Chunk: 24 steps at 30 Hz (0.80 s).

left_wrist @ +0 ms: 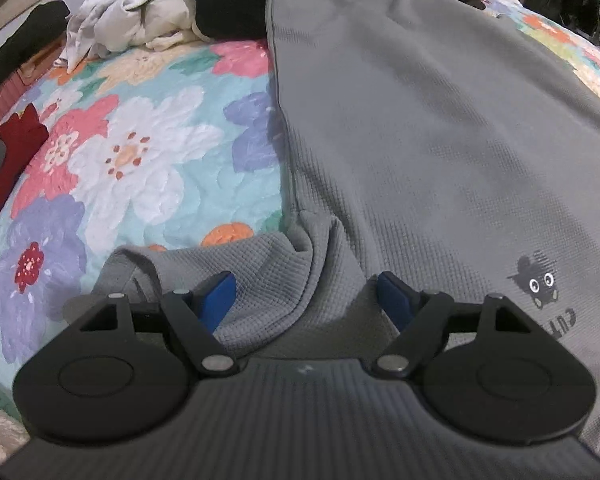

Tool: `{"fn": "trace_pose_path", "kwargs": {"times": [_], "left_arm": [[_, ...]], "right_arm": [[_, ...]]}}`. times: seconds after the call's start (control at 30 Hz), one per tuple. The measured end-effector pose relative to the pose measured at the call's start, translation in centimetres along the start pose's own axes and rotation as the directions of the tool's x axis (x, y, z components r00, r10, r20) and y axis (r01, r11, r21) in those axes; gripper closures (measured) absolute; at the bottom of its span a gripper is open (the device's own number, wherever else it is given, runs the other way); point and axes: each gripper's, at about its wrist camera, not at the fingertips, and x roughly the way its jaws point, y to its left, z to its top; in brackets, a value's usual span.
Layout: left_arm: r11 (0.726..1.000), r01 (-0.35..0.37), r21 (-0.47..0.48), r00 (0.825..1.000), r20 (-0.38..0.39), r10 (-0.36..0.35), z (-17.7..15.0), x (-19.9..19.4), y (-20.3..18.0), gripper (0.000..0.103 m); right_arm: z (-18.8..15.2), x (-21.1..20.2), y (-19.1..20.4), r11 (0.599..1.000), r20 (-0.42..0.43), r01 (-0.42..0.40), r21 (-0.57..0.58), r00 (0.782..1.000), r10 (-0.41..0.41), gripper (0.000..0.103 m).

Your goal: Fold clothes

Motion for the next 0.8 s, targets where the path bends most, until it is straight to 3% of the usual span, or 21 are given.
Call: {"fn": "trace_pose_path", "kwargs": {"times": [0.03, 0.07, 0.13, 0.23, 0.33, 0.43, 0.53, 0.6, 0.67, 0.7, 0.73, 0.77, 0.8], "left_arm": [[1.0, -0.003, 0.0, 1.0, 0.004, 0.003, 0.0, -0.2, 0.1, 0.025], [1.0, -0.007, -0.003, 1.0, 0.007, 0.007, 0.1, -0.3, 0.2, 0.025], [1.0, -0.013, -0.008, 1.0, 0.008, 0.013, 0.1, -0.4, 0.3, 0.025], [1.0, 0.012, -0.016, 1.0, 0.029, -0.012, 0.0, -0.7, 0.2, 0.025], [0.994, 0.106, -0.004, 0.989, 0.101, -0.105, 0.1, -2.1, -0.7, 0.025], [0.972, 0.231, 0.032, 0.96, 0.157, -0.233, 0.4, -3.6, -2.7, 0.025], [0.927, 0.369, 0.059, 0.919, 0.127, -0.374, 0.7, -3.7, -5.7, 0.025], [0.892, 0.449, 0.055, 0.888, 0.087, -0.452, 0.9, -3.0, -8.0, 0.025], [0.866, 0.499, 0.033, 0.864, 0.051, -0.5, 1.0, -1.9, -10.2, 0.025], [0.851, 0.525, 0.025, 0.85, 0.031, -0.526, 1.1, -1.3, -11.4, 0.025], [0.833, 0.553, 0.028, 0.833, 0.004, -0.553, 1.2, -0.7, -12.6, 0.025], [0.823, 0.566, 0.043, 0.824, -0.024, -0.566, 1.2, -0.4, -13.9, 0.025], [0.822, 0.564, 0.073, 0.826, -0.044, -0.562, 1.1, -0.4, -15.0, 0.025]], "right_arm": [[-0.1, -0.4, -0.1, 1.0, 0.004, 0.004, -0.008, 1.0, -0.004, 0.069], [-0.3, -1.0, 0.1, 0.999, 0.02, 0.024, -0.026, 1.0, -0.023, 0.054], [-0.8, -2.4, 0.6, 0.995, 0.051, 0.084, -0.05, 0.995, -0.081, 0.037], [-1.1, -4.9, -0.6, 0.993, 0.056, 0.12, 0.005, 0.991, -0.12, 0.037], [-1.9, -7.0, -2.8, 0.989, 0.035, 0.054, 0.14, 0.998, -0.059, 0.037], [-3.7, -8.0, -3.8, 0.965, -0.013, -0.111, 0.239, 0.993, 0.117, 0.036], [-5.9, -6.4, -2.5, 0.947, -0.124, -0.223, 0.231, 0.959, 0.256, 0.036], [-7.1, -5.1, -1.2, 0.959, -0.126, -0.192, 0.209, 0.967, 0.222, 0.029], [-7.4, -4.3, 0.5, 0.966, -0.047, -0.188, 0.179, 0.979, 0.199, 0.018], [-7.4, -3.9, 1.3, 0.968, -0.009, -0.198, 0.153, 0.979, 0.202, 0.022], [-6.9, -3.5, 2.2, 0.976, -0.016, -0.188, 0.107, 0.981, 0.191, 0.035], [-6.4, -3.1, 3.1, 0.982, -0.023, -0.178, 0.06, 0.983, 0.18, 0.094], [-5.9, -2.6, 3.9, 0.986, -0.029, -0.167, 0.013, 0.985, 0.168, 0.093]]}}
